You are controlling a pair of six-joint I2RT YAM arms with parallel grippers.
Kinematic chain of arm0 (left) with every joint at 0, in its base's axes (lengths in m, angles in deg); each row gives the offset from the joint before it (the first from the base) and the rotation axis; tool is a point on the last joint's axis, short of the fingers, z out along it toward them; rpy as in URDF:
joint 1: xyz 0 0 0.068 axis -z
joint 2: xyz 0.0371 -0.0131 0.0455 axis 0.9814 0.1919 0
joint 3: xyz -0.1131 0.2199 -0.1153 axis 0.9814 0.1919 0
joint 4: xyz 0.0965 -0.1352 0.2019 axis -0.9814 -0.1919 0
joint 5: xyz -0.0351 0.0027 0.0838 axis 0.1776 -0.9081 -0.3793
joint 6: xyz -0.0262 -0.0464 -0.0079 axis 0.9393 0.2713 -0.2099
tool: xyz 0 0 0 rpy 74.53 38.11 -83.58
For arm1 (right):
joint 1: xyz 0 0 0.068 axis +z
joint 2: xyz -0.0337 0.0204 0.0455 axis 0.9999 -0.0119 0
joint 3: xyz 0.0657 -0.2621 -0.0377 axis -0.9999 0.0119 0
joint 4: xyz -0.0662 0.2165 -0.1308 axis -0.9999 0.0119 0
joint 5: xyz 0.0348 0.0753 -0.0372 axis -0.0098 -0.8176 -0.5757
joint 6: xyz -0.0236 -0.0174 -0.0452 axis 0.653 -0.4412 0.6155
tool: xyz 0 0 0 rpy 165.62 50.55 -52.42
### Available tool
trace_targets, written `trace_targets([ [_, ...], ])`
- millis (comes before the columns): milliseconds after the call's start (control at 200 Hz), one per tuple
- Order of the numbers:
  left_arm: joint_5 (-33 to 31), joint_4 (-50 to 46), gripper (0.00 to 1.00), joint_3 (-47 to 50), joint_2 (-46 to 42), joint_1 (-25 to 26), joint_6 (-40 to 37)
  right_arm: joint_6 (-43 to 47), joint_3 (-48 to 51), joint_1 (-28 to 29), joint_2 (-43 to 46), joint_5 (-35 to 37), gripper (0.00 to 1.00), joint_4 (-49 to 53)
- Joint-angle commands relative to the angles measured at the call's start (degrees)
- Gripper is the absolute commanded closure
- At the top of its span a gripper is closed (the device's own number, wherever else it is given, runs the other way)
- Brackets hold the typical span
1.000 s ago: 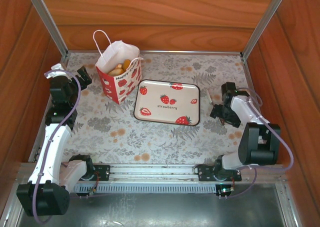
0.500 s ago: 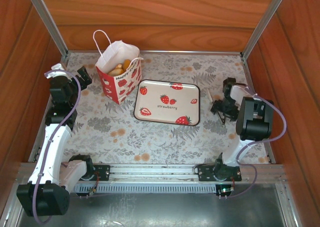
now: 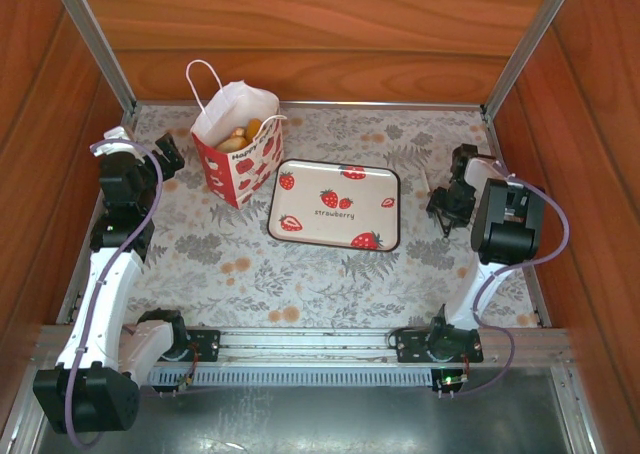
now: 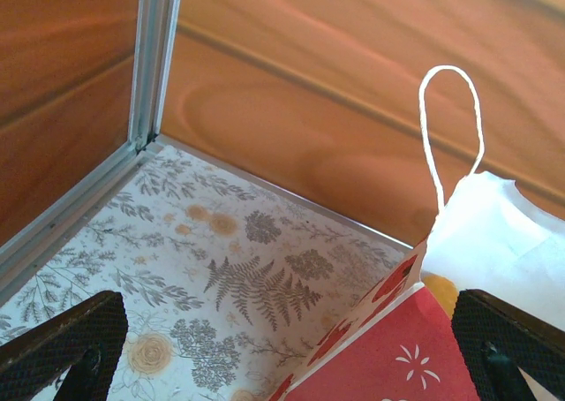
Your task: Take the fake bread out of the paper bag
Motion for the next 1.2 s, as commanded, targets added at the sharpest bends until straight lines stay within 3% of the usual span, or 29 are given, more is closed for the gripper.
trace_targets([
  [0, 0.58, 0.04, 0.0, -1.16, 0.16, 0.2, -0.72, 1.49, -0.91, -0.28, -2.65, -4.71, 0.35, -4.08],
  [400, 0.07, 0.08, 0.0, -1.55, 0.72, 0.2, -0.99, 2.76, -1.37, -0.3, -3.56, 0.32, 0.17, -4.27],
  [810, -0.49, -0.01, 0.0, -1.82, -0.11, 0.18, -0.94, 4.32, -0.28, -0.18, -3.93, 0.42, 0.24, -6.09],
  [890, -0.94, 0.08, 0.0, -1.9, -0.39, 0.14, -1.09, 4.58, 0.63, -0.21, -3.17, -0.05, 0.29, -7.1],
  [1035, -1.25, 0.09, 0.0, -1.88, -0.5, 0.19, -1.27, 5.3, 1.38, 0.06, -2.41, -2.39, 0.59, -8.88],
  [1194, -1.34, 0.07, 0.0, -1.35, -1.01, 0.19, -1.36, 5.25, 3.45, 0.69, -0.51, -2.73, 0.75, -11.86],
])
